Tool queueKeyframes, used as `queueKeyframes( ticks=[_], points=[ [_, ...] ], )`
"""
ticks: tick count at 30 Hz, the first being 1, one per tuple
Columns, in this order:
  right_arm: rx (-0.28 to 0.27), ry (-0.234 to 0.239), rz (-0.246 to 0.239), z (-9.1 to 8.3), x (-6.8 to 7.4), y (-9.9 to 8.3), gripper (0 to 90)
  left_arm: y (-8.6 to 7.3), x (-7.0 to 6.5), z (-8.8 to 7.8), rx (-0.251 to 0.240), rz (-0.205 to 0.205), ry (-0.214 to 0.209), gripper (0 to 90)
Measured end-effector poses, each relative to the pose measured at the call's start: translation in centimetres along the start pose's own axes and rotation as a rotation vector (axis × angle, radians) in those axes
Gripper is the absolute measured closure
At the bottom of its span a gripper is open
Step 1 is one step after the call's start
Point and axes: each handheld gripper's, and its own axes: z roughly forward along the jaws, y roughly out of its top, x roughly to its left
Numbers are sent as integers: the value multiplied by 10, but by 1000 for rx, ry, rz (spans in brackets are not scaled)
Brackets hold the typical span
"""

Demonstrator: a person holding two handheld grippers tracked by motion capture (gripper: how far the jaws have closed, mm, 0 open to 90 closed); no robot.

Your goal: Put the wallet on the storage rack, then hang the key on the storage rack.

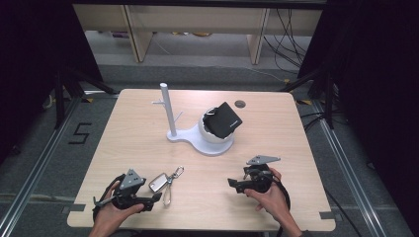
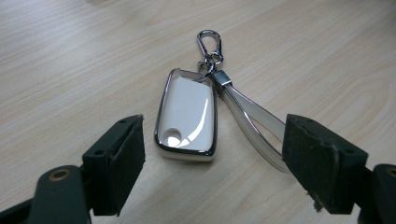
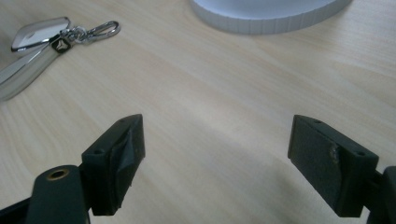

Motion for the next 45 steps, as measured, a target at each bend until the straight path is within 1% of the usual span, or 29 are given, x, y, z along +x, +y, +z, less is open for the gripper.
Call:
queueKeyframes(
  ticks=[1,3,4,5,6,7,8,9,10,13,15,16,19,20,21,22,23,24,26,27,28,29,31,34,36,38,40,41,45],
  points=[
    [4,11,35,0,5,-2,199,0,-1,0,2,10,-1,212],
    [1,-4,-25,-3,4,-6,199,0,-1,-1,13,22,4,212],
    [3,3,4,-3,7,-9,199,0,-1,-1,14,29,0,212],
    [6,-2,-22,-5,6,-10,200,0,-1,-1,5,24,4,212],
    [5,3,-25,-5,6,-11,203,-1,0,-1,-4,16,3,212],
    [13,11,-3,-6,10,-14,206,-1,0,-1,2,11,8,212],
    [17,-3,-21,-7,10,-14,206,-1,1,-1,5,17,7,212],
    [7,-3,-3,-7,13,-16,207,-1,2,-1,7,15,7,211],
    [26,-5,-13,-9,13,-17,207,0,3,1,-6,15,6,211],
    [30,-3,-35,-10,12,-20,212,2,5,3,2,7,17,211],
    [17,4,-10,-9,14,-23,215,4,4,6,6,14,9,212],
    [34,-3,-13,-11,14,-23,215,5,3,7,2,17,8,212],
    [27,-7,-14,-13,17,-25,219,12,1,11,8,48,3,217],
    [29,14,-25,-14,17,-25,219,15,1,12,16,66,1,218],
    [22,0,-20,-14,20,-27,219,17,-1,14,-3,54,-1,220],
    [28,-6,-34,-15,19,-26,219,19,-1,15,4,66,-2,220],
    [31,-2,-13,-16,22,-28,220,23,-2,16,4,66,-11,222],
    [29,-5,-44,-17,21,-28,220,25,-2,17,19,80,-16,230],
    [29,6,-45,-17,23,-30,222,33,-2,20,23,99,-23,240],
    [4,8,-42,-15,23,-32,223,39,-2,22,17,103,-30,254],
    [37,8,-42,-17,24,-31,223,43,-2,24,17,106,-39,277],
    [38,6,-41,-17,23,-31,225,47,-2,27,24,115,-45,281],
    [34,2,-35,-17,23,-31,228,59,-2,35,74,140,-61,300],
    [26,2,-42,-18,21,-31,240,73,-5,46,151,191,-53,391],
    [15,10,-52,-18,20,-31,242,82,-3,51,224,229,-69,444],
    [12,6,-52,-19,21,-31,243,89,-2,57,277,233,-69,475],
    [6,8,-57,-19,21,-31,244,93,-1,62,304,238,-60,506],
    [8,9,-59,-19,21,-31,244,95,-2,64,329,227,-51,517],
    [6,13,-62,-19,22,-30,245,101,-4,75,430,258,-57,531]
  ],
)
